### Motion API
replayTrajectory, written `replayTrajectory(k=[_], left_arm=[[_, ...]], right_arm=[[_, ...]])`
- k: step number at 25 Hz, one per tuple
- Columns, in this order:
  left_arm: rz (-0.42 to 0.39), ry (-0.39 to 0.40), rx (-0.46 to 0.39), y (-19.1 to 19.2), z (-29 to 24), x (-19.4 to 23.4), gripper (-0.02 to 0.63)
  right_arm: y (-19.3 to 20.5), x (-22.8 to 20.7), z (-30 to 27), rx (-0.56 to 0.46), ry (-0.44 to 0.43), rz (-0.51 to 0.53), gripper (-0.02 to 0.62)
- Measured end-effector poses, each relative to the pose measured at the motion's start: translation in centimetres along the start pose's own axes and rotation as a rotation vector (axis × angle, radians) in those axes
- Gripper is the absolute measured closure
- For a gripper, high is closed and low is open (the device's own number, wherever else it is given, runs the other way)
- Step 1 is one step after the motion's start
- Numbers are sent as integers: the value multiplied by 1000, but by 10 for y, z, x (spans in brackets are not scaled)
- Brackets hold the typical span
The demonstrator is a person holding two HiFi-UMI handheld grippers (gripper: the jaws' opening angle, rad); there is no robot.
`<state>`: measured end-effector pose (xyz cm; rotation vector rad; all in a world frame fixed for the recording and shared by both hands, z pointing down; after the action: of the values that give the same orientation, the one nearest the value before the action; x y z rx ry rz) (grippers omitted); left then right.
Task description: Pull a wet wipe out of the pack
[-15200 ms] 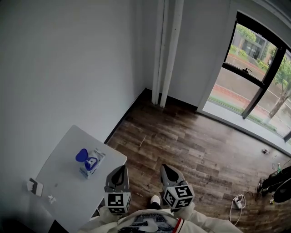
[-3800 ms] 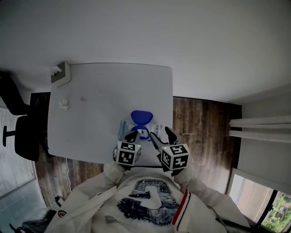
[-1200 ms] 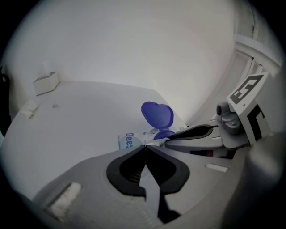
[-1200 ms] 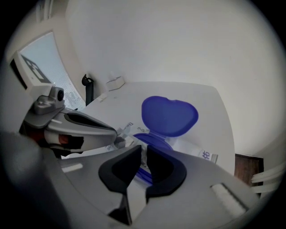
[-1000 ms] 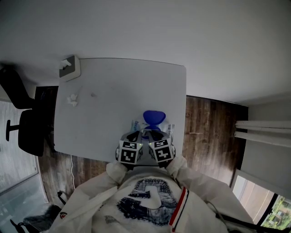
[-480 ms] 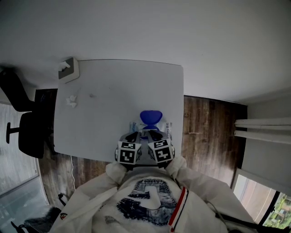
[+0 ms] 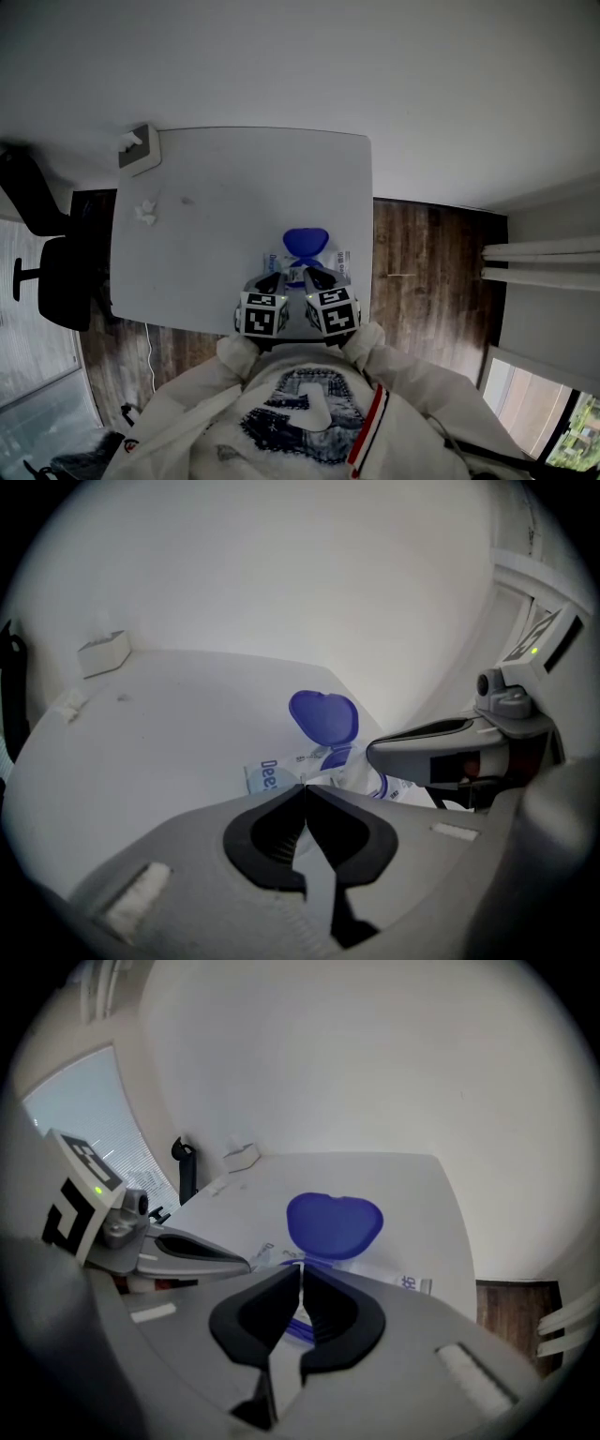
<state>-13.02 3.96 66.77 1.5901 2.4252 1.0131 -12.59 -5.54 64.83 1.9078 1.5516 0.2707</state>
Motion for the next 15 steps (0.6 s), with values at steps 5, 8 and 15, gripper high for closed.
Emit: replayTrajectory(k=[5,8,15], left_arm=[[0,-11,-2,-1,1,0,594],[-6,-22,-2,0,2,0,594],[-6,-39,-4,-1,3,0,594]], right_arm=[[-6,-1,10,-20,-5,-17,578],[-12,-2,17,-40,-7,-20,578],[-25,-9,35,-84,-10,-34,578]])
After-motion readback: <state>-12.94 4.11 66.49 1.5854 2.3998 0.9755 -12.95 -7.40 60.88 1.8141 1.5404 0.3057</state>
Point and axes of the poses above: the fingertips, and each gripper's own axes: z backward along the fingers, x to its left, y out of its underside, the point moved 3 cm from there along z, backward along the fingers, and after that the axes turned 2 degrees about -x, right-handed, at the moved point
